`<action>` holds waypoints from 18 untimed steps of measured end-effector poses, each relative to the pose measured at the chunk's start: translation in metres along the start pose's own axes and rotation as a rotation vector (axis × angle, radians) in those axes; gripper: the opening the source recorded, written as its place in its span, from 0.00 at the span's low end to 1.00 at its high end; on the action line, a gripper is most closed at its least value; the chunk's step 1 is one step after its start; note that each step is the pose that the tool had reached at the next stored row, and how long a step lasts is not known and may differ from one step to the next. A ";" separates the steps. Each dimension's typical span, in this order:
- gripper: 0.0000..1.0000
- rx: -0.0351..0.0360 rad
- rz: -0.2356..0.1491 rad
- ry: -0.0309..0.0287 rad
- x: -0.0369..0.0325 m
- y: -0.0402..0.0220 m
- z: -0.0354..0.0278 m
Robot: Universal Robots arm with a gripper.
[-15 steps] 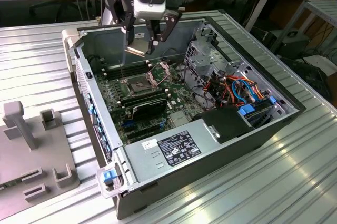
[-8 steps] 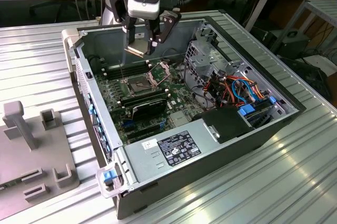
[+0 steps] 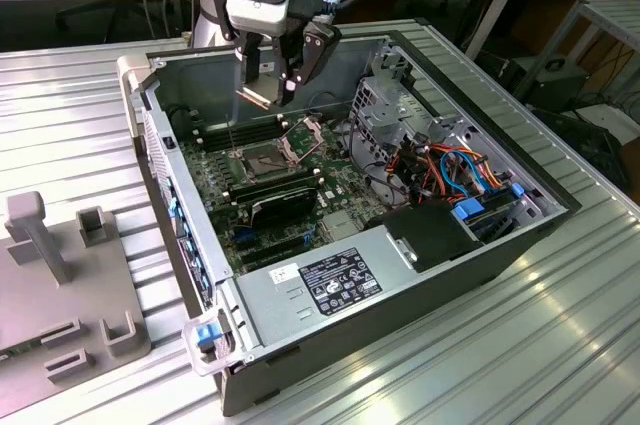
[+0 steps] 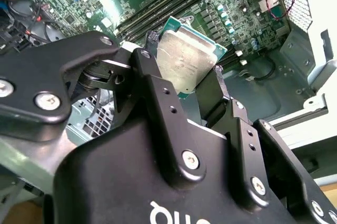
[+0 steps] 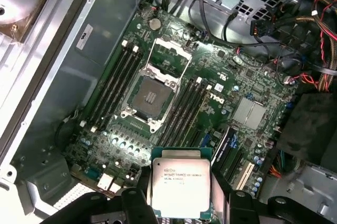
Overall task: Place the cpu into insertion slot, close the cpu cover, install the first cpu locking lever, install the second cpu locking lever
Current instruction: 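Place the cpu into insertion slot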
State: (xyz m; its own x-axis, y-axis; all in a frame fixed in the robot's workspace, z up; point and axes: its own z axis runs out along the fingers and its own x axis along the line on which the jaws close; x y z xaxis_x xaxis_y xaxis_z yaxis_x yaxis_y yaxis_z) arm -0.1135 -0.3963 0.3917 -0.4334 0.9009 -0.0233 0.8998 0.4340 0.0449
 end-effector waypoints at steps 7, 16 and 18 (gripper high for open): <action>0.54 0.0009 0.033 -0.0015 -0.0002 0.0005 0.0000; 0.54 0.0022 0.094 -0.0043 0.0001 0.0027 0.0013; 0.54 0.0034 0.140 -0.0064 0.0000 0.0028 0.0020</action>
State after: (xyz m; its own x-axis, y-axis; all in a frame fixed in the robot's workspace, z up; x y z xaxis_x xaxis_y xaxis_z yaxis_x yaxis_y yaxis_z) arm -0.1109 -0.3950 0.3898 -0.3031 0.9527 -0.0234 0.9517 0.3038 0.0448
